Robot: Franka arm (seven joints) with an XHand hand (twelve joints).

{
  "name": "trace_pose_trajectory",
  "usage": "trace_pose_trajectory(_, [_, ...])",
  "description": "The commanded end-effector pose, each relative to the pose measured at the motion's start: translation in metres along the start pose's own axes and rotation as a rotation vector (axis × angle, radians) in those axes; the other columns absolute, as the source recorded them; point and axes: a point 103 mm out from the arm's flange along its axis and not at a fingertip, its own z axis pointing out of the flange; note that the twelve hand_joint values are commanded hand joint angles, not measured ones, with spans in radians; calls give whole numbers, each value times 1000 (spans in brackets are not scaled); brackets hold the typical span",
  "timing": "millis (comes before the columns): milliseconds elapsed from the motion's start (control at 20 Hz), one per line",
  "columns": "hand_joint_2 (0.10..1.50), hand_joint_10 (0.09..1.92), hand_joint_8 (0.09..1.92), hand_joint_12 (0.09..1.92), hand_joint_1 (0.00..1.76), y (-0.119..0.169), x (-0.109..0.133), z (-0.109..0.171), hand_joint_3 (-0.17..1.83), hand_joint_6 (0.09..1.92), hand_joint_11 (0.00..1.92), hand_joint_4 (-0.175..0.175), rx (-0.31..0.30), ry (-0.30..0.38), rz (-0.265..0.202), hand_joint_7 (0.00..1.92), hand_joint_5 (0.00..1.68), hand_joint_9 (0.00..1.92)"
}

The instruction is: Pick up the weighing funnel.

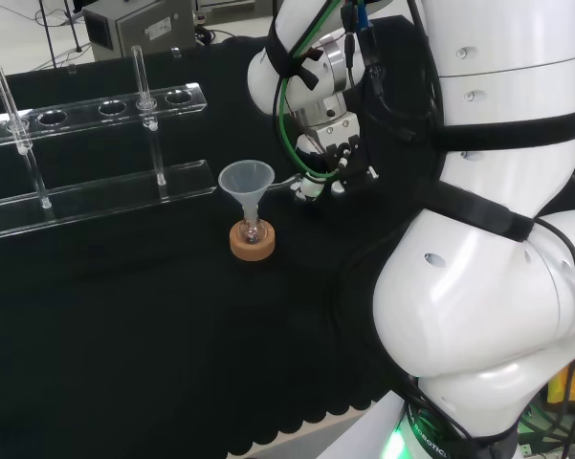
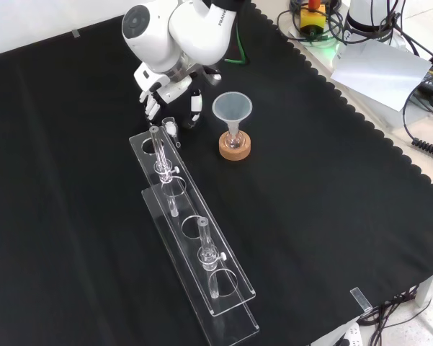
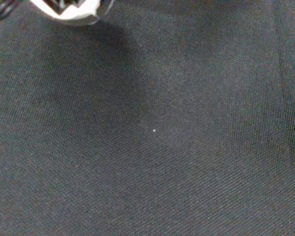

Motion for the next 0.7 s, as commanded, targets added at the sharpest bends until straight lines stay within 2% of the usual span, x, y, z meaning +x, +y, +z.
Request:
trace_pose_trajectory(50, [657,559,711,1273,831,1,-1,2,638,779,502,-50,6,5,1,531,604,830])
trace_pose_trajectory(350, [682,560,710,1270,811,5,-5,4,642,832,507,-44,5,7,-4,537,640,837])
trace_pose_trajectory(500, [695,560,711,1271,807,5,-1,1,644,873,510,-26,8,-10,7,540,724,842])
trace_pose_trajectory(550, [710,559,710,1270,809,6,-2,1,640,892,513,-8,8,-15,7,546,797,849])
trace_pose_trajectory(600, [784,557,710,1270,881,7,-3,1,559,960,519,61,5,-24,9,555,873,857])
trace_pose_trajectory(650, [836,554,708,1265,942,7,-3,1,496,1002,530,113,2,-32,11,567,932,869])
trace_pose_trajectory(700, [841,543,696,1251,985,7,-2,1,505,1027,547,144,-3,-35,13,584,975,887])
